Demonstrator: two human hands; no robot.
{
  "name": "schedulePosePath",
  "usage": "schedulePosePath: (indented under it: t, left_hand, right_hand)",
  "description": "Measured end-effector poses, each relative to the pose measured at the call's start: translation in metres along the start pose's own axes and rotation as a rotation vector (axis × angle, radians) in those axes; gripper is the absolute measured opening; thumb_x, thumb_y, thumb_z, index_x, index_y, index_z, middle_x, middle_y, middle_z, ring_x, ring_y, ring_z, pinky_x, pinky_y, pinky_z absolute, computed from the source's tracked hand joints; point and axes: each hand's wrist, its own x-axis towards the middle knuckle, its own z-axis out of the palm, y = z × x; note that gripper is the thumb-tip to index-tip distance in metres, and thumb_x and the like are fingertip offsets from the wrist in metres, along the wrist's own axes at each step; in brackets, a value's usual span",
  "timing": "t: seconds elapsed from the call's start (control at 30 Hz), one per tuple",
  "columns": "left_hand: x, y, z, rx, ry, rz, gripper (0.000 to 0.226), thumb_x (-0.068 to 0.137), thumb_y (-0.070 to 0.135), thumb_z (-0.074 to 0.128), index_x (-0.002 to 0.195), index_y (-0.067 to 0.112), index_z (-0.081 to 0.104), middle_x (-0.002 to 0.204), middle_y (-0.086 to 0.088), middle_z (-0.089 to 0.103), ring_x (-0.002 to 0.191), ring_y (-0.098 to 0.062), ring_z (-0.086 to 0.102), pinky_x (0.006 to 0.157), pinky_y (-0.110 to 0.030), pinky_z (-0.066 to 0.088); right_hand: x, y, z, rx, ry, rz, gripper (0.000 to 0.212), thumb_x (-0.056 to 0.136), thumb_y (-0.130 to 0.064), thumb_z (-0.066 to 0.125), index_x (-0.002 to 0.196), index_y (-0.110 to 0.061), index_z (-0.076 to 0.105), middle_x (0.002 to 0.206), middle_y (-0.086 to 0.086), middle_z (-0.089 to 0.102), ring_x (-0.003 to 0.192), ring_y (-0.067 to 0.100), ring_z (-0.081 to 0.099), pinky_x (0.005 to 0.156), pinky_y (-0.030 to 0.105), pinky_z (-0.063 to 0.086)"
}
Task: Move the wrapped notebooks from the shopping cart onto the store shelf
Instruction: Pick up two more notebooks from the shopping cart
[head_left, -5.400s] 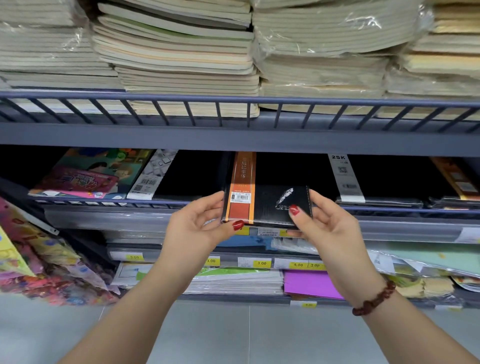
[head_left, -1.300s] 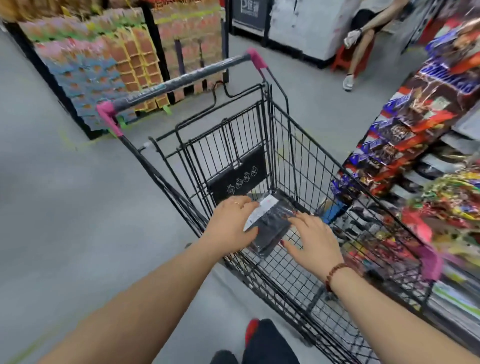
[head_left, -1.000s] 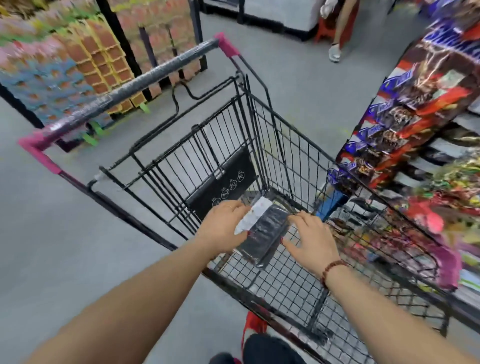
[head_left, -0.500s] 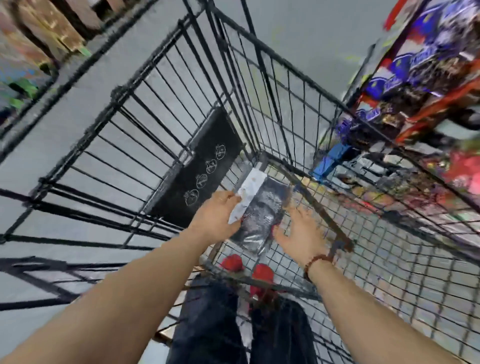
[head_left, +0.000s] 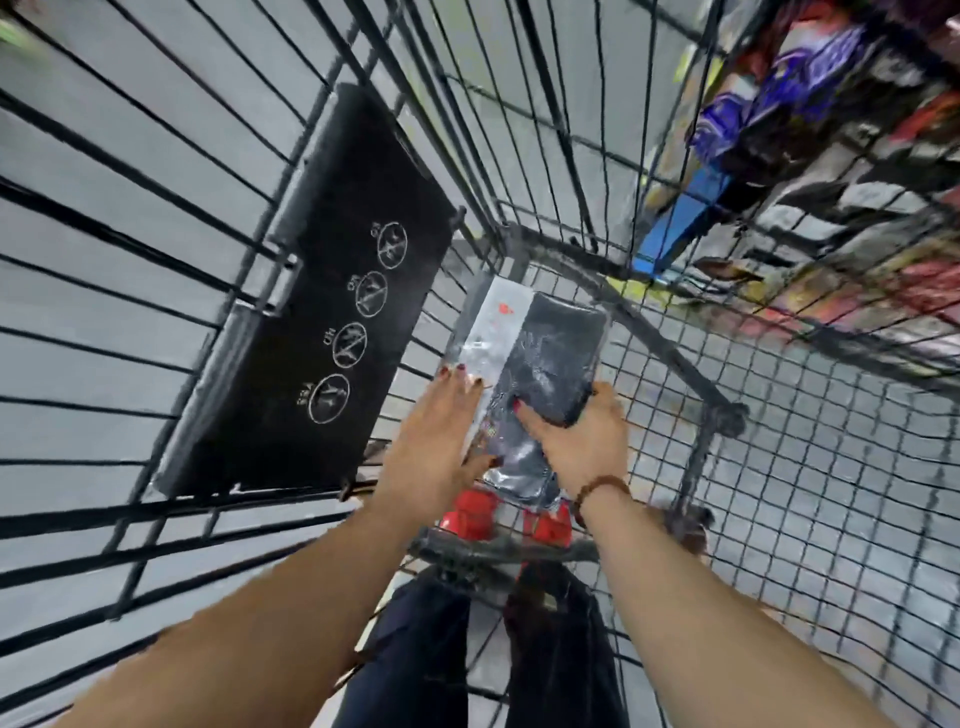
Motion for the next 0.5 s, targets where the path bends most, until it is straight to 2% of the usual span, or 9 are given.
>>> schedulePosePath:
  t: [0.1,0.23,0.37,0.43,0.5]
  left_hand:
    - [-0.002,-0.006,0.011,-0.039,0.04,0.018,0.081,0.08,0.037,0.071,0.144,0.005,0.033,0.153,-0.018,0.026,0.142,-0.034,0.024,0.113,-0.049,0.027]
    - [-0.004,-0.004,0.013,-0.142,0.055,-0.002,0.076,0.081,0.04,0.069,0.143,0.012,0.036,0.154,-0.011,0.027,0.142,-0.029,0.024,0.116,-0.044,0.022]
    - [-0.001,0.004,0.013,-0.219,0.123,-0.014,0.06,0.088,0.037,0.059,0.139,0.012,0.041,0.15,-0.011,0.034,0.139,-0.028,0.029,0.113,-0.049,0.029]
    - [0.002,0.006,0.01,-0.245,0.144,-0.077,0.058,0.092,0.036,0.055,0.143,0.013,0.037,0.153,-0.009,0.028,0.141,-0.023,0.024,0.116,-0.042,0.025]
    - [0.006,0.004,0.007,-0.27,0.151,-0.117,0.06,0.094,0.035,0.052,0.146,0.014,0.03,0.156,-0.007,0.022,0.143,-0.021,0.02,0.116,-0.033,0.019]
  right_hand:
    - [0.005,0.008,0.006,0.098,-0.001,0.016,0.071,0.058,-0.055,0.079,0.109,-0.02,0.043,0.105,0.001,0.063,0.092,0.019,0.061,0.079,0.03,0.052]
    - [0.005,0.013,0.004,0.156,-0.017,0.043,0.047,0.069,-0.042,0.079,0.097,-0.02,0.048,0.083,-0.011,0.06,0.073,0.008,0.058,0.062,0.02,0.044]
    - [0.012,0.025,-0.003,0.215,-0.026,0.07,0.037,0.073,-0.033,0.077,0.097,-0.013,0.057,0.088,-0.001,0.068,0.08,0.015,0.065,0.068,0.026,0.051]
    - [0.014,0.034,-0.012,0.299,-0.049,0.103,0.039,0.075,-0.026,0.077,0.104,-0.009,0.056,0.093,0.003,0.069,0.084,0.017,0.067,0.072,0.027,0.054]
    - [0.012,0.046,-0.024,0.381,-0.056,0.157,0.048,0.076,-0.025,0.076,0.113,-0.01,0.051,0.101,0.006,0.068,0.091,0.021,0.066,0.082,0.036,0.055]
